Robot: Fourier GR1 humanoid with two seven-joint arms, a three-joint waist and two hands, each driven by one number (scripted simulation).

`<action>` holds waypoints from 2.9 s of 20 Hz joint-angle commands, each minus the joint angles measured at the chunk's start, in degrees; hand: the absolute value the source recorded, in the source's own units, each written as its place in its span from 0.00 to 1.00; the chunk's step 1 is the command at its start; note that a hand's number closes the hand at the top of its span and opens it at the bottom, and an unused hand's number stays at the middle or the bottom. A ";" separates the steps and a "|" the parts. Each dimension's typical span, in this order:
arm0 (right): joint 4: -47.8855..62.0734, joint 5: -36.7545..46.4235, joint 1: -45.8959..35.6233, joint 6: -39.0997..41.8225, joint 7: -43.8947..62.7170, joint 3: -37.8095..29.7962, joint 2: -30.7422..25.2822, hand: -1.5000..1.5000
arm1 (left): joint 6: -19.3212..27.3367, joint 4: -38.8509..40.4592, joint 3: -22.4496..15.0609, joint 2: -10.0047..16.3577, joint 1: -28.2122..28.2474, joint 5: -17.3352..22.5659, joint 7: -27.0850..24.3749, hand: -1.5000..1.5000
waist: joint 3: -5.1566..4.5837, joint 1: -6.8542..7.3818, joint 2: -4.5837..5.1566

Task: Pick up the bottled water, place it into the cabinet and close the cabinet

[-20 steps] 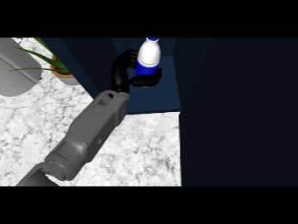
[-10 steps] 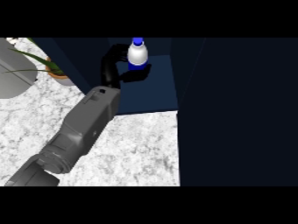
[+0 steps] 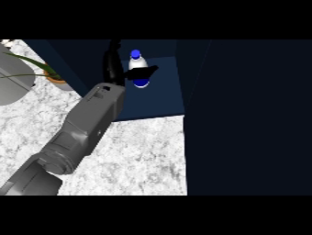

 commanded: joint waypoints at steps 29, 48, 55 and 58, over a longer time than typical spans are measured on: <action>-6.98 -1.44 3.67 -3.24 6.95 5.79 3.08 0.00 | -20.03 -30.10 -5.15 -2.79 17.63 7.37 -6.08 0.00 | 0.05 5.81 -2.75; -10.25 3.33 6.73 1.36 3.18 7.15 -2.56 0.00 | -18.90 -74.40 -22.63 3.45 47.39 6.72 -0.65 1.00 | 0.06 6.12 -2.62; -10.83 8.56 5.46 7.15 3.51 8.70 -9.51 1.00 | -18.20 -86.40 -22.94 11.11 57.13 7.09 1.39 1.00 | 0.01 6.75 -2.63; -14.46 9.05 9.52 11.76 1.19 10.70 -12.60 1.00 | -19.95 -88.37 -21.13 14.27 61.50 8.18 -0.11 0.00 | -0.03 5.79 -2.80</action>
